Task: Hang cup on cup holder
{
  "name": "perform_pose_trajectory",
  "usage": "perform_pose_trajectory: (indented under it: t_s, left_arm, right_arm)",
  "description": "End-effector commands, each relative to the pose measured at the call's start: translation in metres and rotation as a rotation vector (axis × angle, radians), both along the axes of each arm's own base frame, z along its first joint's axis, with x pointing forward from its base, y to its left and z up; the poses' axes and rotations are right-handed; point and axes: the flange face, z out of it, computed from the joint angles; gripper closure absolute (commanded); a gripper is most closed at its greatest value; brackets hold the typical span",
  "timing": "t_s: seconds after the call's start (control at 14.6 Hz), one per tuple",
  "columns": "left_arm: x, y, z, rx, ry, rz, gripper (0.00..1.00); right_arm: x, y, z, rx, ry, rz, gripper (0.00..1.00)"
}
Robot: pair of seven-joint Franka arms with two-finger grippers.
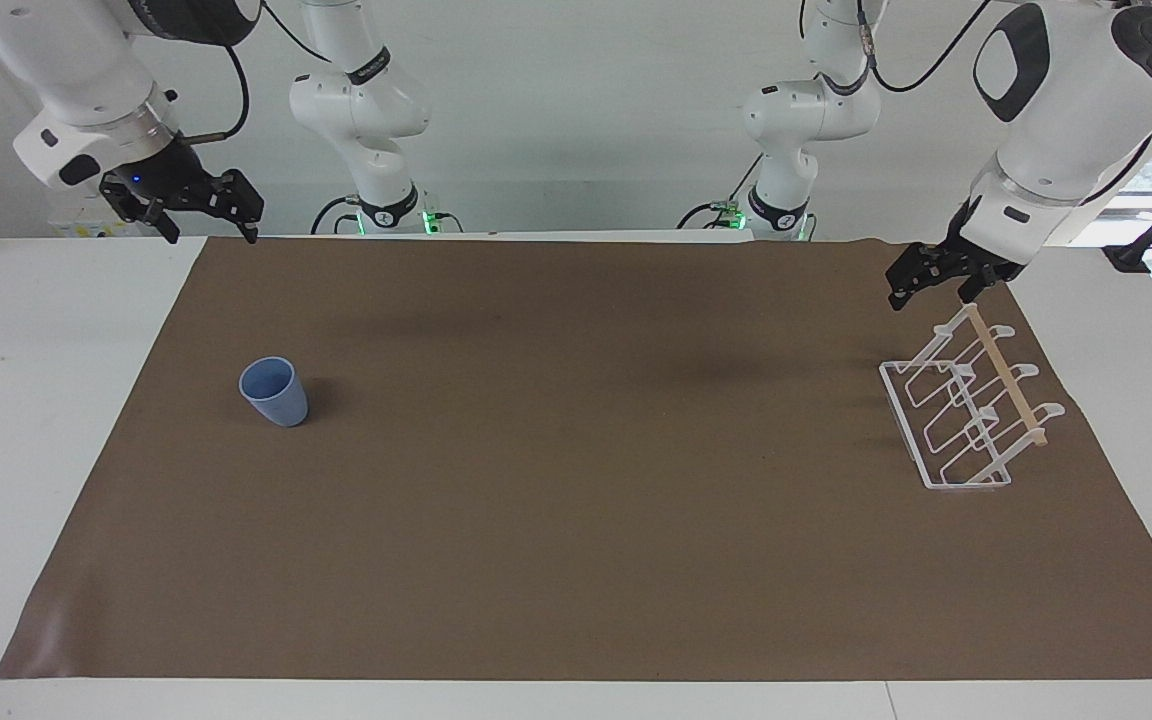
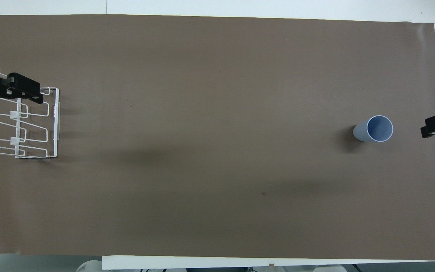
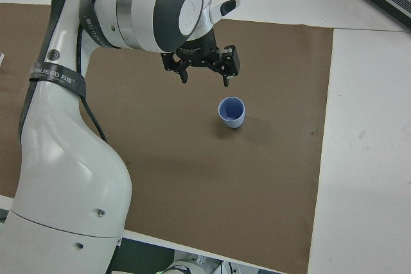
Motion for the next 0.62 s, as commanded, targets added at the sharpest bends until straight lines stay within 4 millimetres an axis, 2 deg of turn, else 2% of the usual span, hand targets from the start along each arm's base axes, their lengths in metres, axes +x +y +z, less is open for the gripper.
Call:
perform_pose_trajectory:
  t_s: [0.0, 0.27, 0.41, 0.55]
  left_arm:
    - [0.002, -0.001, 0.006, 0.025, 0.01, 0.015, 0.0]
    - [0.003, 0.005, 0.007, 0.025, 0.005, 0.024, 0.0]
    - [0.001, 0.002, 0.005, 0.026, 0.014, 0.019, 0.0]
    - [-0.001, 0.001, 0.005, 0.041, 0.016, 0.013, 0.0]
  right_arm:
    - [-0.004, -0.002, 0.0, 0.015, -0.011, -0.004, 0.0]
    - [-0.006, -0.004, -0.002, 0.018, -0.004, -0.012, 0.0]
    - [-0.007, -0.017, -0.003, 0.019, -0.001, -0.032, 0.0]
    - [-0.009, -0.021, -0.02, 0.022, -0.02, -0.004, 0.0]
